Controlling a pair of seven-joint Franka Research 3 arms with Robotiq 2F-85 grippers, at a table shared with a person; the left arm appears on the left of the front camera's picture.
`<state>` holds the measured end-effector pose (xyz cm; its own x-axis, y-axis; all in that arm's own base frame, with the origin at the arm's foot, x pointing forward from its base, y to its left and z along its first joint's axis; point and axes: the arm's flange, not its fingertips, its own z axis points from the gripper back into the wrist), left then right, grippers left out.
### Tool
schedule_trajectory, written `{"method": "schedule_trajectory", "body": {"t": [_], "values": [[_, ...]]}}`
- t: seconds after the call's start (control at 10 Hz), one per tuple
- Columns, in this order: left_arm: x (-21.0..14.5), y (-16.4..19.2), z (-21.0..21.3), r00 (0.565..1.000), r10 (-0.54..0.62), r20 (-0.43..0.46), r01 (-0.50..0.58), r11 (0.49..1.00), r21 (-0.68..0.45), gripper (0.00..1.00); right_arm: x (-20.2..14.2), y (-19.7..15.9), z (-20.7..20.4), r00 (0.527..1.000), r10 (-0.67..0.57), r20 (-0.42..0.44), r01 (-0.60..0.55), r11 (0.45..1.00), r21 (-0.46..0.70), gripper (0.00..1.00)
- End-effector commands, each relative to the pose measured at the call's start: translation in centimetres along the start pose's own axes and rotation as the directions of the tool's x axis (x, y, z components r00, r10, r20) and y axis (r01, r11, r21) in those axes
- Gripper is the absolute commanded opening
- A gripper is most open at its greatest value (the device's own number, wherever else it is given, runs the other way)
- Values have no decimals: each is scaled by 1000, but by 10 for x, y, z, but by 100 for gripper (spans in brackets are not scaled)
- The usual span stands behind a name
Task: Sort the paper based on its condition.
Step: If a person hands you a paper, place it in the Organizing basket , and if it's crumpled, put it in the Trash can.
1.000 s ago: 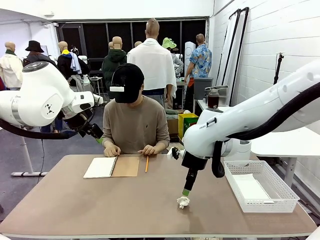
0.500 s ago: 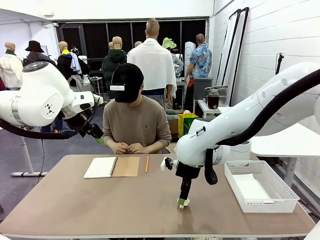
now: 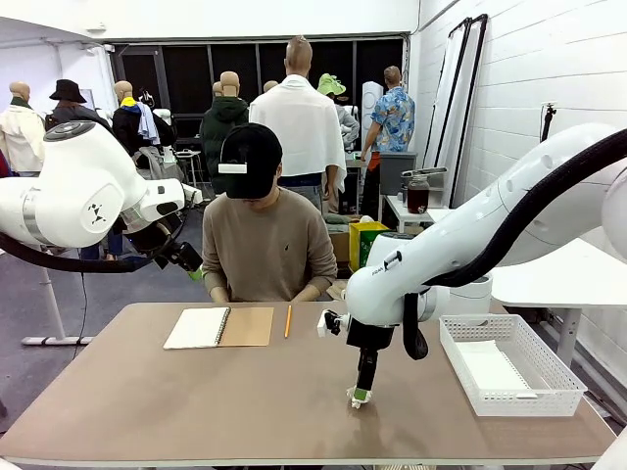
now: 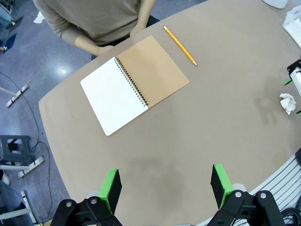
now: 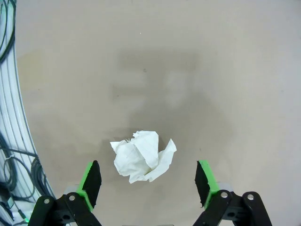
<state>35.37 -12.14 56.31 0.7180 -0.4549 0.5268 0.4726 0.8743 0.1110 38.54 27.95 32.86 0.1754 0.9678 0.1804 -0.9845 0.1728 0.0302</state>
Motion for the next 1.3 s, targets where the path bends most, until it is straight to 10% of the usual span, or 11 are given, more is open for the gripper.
{"method": "schedule_trajectory", "body": {"t": [0.0, 1.1, 1.2], "values": [[-1, 1, 0, 1000, -3, 0, 3, 1000, 1, 100, 5, -5, -6, 1000, -5, -28, 5, 1000, 1, 100], [-1, 1, 0, 1000, -3, 0, 3, 1000, 1, 100, 12, -8, -24, 995, -26, -92, 34, 996, 78, 100], [-1, 1, 0, 1000, -3, 0, 3, 1000, 1, 100, 12, -8, -25, 995, -34, -93, 41, 996, 73, 81]]}}
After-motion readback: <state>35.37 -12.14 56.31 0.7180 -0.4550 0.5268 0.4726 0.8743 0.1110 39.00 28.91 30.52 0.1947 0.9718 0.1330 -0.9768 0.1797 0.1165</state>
